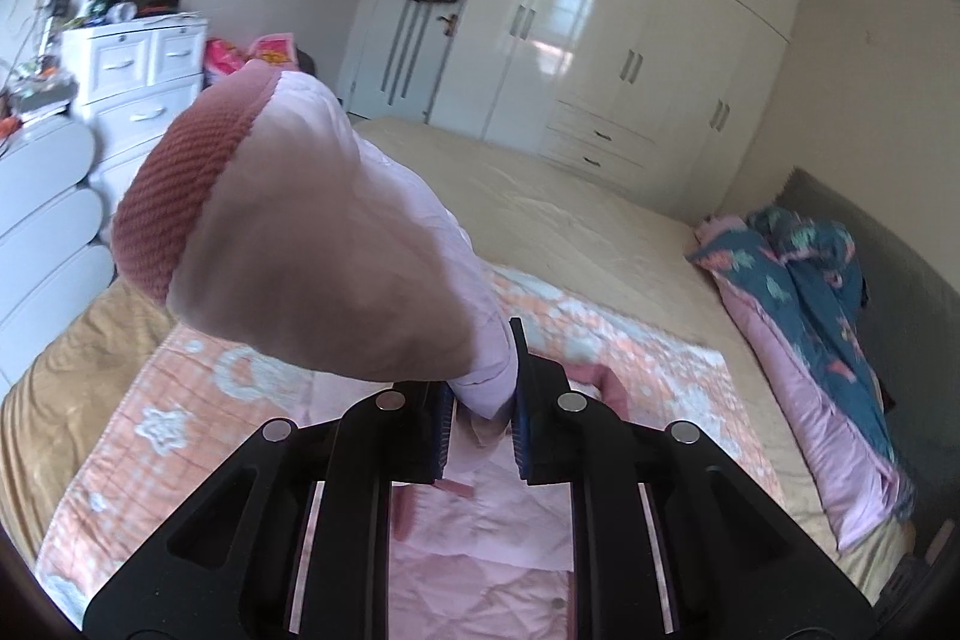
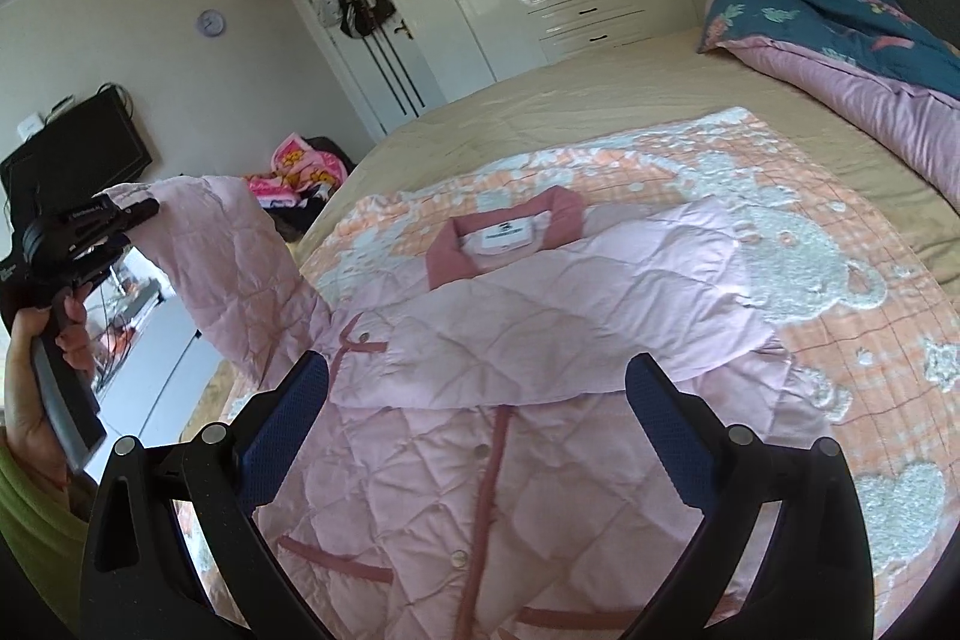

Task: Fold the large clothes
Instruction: 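Fold the held sleeve across the jacket body with the left tool and release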

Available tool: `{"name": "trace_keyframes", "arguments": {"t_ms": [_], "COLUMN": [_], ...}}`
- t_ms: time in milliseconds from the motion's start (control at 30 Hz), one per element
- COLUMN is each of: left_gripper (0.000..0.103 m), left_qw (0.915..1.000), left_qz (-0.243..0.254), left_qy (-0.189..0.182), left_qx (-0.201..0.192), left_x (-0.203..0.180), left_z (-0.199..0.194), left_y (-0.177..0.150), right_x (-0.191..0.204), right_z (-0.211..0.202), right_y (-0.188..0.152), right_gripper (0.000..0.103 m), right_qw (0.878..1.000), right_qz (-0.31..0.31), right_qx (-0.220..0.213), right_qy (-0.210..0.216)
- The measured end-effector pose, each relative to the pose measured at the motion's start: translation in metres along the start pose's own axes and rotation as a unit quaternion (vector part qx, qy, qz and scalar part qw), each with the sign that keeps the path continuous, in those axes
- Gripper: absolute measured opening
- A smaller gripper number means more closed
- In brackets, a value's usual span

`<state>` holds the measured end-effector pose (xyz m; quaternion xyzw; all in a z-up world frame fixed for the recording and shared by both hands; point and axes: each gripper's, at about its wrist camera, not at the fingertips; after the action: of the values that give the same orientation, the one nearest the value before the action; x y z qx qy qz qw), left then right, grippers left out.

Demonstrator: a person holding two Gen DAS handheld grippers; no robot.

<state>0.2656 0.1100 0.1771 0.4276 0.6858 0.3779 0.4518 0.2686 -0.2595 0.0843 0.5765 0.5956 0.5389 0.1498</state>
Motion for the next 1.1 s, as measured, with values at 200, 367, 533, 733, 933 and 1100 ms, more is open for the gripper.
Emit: {"name": "trace_keyframes", "arguments": {"t_ms": [200, 367, 533, 733, 933, 1100], "left_gripper": [0.009, 0.009, 0.009, 0.009, 0.011, 0.021], "left_qw": [0.998, 0.9941, 0.9883, 0.982, 0.9744, 0.9673], "left_qz": [0.048, 0.074, 0.103, 0.12, 0.144, 0.159], "left_qy": [-0.029, -0.049, -0.059, -0.066, -0.068, -0.079], "left_qx": [0.03, 0.062, 0.095, 0.13, 0.159, 0.181], "left_x": [-0.053, -0.085, -0.108, -0.12, -0.128, -0.136], "left_z": [0.018, 0.033, 0.044, 0.055, 0.066, 0.073], "left_y": [-0.039, -0.078, -0.117, -0.155, -0.183, -0.206], "right_x": [-0.033, -0.057, -0.081, -0.104, -0.118, -0.128], "right_z": [-0.009, -0.009, -0.011, -0.009, -0.007, -0.003], "right_y": [0.003, -0.001, -0.003, -0.008, -0.012, -0.015], "right_gripper": [0.099, 0.099, 0.099, 0.099, 0.099, 0.099], "right_qw": [0.999, 0.998, 0.996, 0.993, 0.991, 0.988], "right_qz": [0.028, 0.051, 0.073, 0.1, 0.11, 0.121], "right_qx": [-0.006, 0.001, 0.001, 0.01, 0.012, 0.017], "right_qy": [-0.016, -0.028, -0.041, -0.065, -0.076, -0.09]}}
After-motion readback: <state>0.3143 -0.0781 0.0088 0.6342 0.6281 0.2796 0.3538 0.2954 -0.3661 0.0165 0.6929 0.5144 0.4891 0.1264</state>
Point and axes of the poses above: each gripper's, at about its wrist camera, not at the fingertips, and z roughly the way its jaws point, x to its left, y to its top, and after that the axes turned 11 degrees about -x, right-handed
